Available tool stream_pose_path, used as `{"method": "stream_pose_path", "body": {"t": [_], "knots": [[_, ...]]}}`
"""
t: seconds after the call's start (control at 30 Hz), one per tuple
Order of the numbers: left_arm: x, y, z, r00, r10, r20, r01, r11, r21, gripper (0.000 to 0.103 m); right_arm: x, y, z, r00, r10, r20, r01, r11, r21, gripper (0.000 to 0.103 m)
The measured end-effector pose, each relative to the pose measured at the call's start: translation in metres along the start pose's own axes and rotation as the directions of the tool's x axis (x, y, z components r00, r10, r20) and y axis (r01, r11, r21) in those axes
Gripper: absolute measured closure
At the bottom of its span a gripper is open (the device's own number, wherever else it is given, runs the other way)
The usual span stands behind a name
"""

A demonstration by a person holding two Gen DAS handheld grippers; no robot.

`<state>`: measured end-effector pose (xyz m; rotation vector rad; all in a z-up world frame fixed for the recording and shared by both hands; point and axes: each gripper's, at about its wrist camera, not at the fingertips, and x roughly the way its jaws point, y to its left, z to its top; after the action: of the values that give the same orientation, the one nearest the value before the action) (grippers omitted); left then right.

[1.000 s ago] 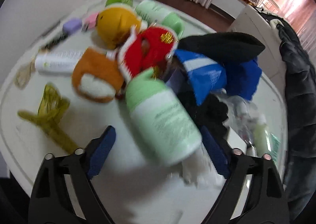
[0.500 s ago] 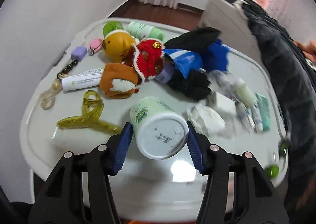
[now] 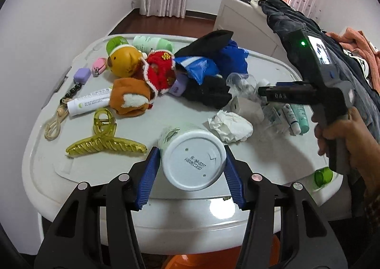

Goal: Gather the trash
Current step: 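Grasp the green-capped white bottle with the left tool while the right tool grasps the white-lidded jar, then carry the bottle and jar over the orange bin and open both tools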

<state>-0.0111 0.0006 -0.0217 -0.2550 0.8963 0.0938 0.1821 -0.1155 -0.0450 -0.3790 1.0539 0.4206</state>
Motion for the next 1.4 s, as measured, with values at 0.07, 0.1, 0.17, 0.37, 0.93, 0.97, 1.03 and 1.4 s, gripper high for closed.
{"method": "stream_pose_path", "body": {"t": [0.07, 0.1, 0.17, 0.37, 0.93, 0.97, 1.03, 1.4], "knots": [[0.003, 0.001, -0.002, 1.0, -0.005, -0.014, 0.005, 1.0, -0.006, 0.051, 0.002, -0.006, 0.0, 1.0, 0.022, -0.008, -0.022, 0.999, 0.027, 0.06], [0.003, 0.001, -0.002, 1.0, -0.005, -0.016, 0.005, 1.0, -0.007, 0.051, 0.001, -0.007, -0.001, 1.0, 0.024, -0.012, -0.024, 0.999, 0.028, 0.061], [0.003, 0.0, -0.003, 1.0, -0.004, -0.017, 0.004, 1.0, -0.004, 0.051, -0.005, -0.008, -0.003, 1.0, 0.027, -0.005, -0.027, 0.999, 0.031, 0.061], [-0.009, -0.011, -0.007, 1.0, 0.007, 0.0, -0.007, 1.0, 0.03, 0.052, -0.063, -0.005, -0.013, 0.992, 0.062, 0.106, -0.067, 0.997, 0.049, 0.061], [-0.079, -0.047, -0.109, 0.993, -0.012, -0.12, 0.034, 0.983, 0.178, 0.054, -0.165, 0.097, -0.227, 0.951, 0.309, 0.025, -0.309, 0.951, 0.004, 0.06], [-0.081, -0.047, -0.114, 0.992, -0.006, -0.128, 0.03, 0.982, 0.186, 0.055, -0.16, 0.099, -0.236, 0.948, 0.319, 0.003, -0.319, 0.947, 0.016, 0.06], [-0.081, -0.048, -0.122, 0.988, 0.0, -0.151, 0.03, 0.98, 0.195, 0.055, -0.15, 0.104, -0.252, 0.944, 0.328, -0.035, -0.327, 0.945, 0.031, 0.06], [-0.089, -0.053, -0.132, 0.988, 0.049, -0.144, -0.014, 0.972, 0.234, 0.055, -0.15, 0.108, -0.264, 0.956, 0.289, -0.039, -0.288, 0.957, 0.031, 0.016]]}}
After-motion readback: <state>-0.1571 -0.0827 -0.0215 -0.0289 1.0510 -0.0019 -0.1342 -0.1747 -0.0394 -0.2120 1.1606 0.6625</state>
